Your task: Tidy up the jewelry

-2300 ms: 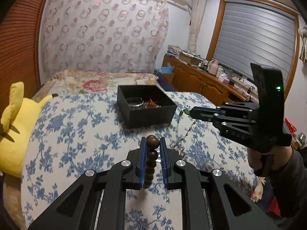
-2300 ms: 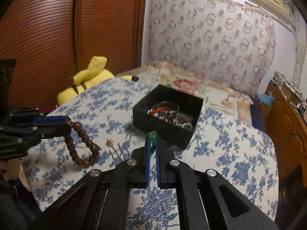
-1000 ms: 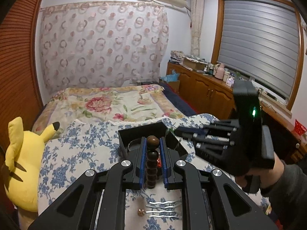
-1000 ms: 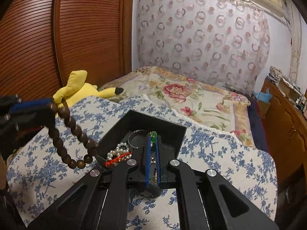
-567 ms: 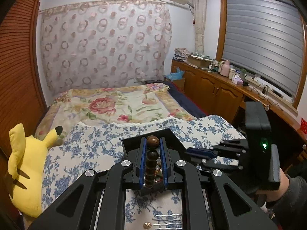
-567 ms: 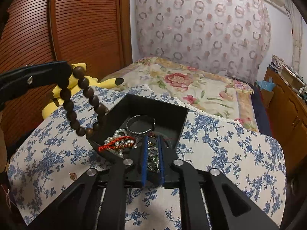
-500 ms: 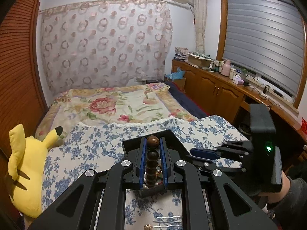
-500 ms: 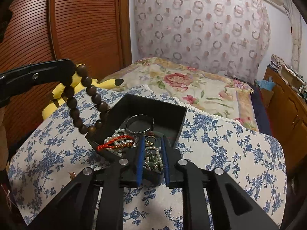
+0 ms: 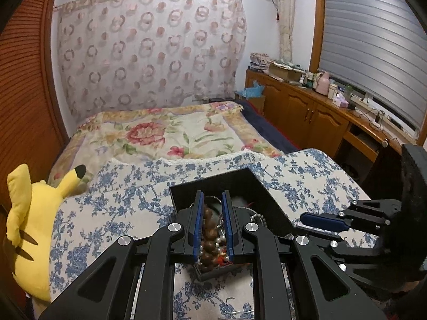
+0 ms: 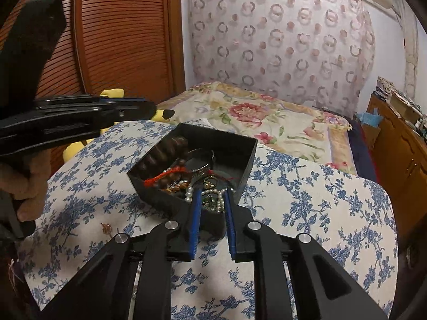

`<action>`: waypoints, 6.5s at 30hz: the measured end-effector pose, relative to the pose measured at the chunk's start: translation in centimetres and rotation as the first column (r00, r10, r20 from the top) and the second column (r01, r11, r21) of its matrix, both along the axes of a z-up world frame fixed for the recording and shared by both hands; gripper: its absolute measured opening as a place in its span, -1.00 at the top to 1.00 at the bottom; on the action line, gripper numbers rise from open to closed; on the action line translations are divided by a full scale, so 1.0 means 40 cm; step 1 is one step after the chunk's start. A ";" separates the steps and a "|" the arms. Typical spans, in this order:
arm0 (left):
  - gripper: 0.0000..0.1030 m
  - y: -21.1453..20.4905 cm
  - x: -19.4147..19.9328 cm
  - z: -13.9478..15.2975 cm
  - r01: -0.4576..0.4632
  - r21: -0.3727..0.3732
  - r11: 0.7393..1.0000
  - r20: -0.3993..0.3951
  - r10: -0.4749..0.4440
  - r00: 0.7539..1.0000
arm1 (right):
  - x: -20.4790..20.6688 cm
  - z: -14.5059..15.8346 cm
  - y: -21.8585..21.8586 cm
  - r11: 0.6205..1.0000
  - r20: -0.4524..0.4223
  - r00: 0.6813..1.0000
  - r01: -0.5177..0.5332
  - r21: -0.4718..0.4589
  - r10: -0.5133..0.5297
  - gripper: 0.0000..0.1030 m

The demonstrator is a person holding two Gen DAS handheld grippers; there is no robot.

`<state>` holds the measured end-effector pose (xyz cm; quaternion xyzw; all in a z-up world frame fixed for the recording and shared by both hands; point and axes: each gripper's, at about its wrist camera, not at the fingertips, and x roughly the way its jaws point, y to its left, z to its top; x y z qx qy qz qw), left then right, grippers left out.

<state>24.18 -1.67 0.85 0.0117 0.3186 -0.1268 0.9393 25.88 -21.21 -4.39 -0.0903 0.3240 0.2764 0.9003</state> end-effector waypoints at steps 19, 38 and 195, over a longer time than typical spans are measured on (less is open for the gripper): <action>-0.18 0.062 -0.144 -0.091 0.031 0.033 0.999 -0.018 -0.031 0.999 | -0.140 -0.078 0.001 0.999 -0.077 0.996 -0.042 0.033 0.045 0.30; -0.59 0.120 -0.163 -0.253 0.029 0.074 0.997 -0.188 -0.015 0.982 | -0.176 -0.143 0.061 0.999 -0.181 0.983 -0.038 -0.014 0.035 0.20; -0.85 0.055 -0.281 -0.007 -0.145 0.007 0.989 0.129 0.143 0.981 | -0.251 0.121 -0.127 0.963 0.198 0.951 0.206 0.173 -0.239 -0.95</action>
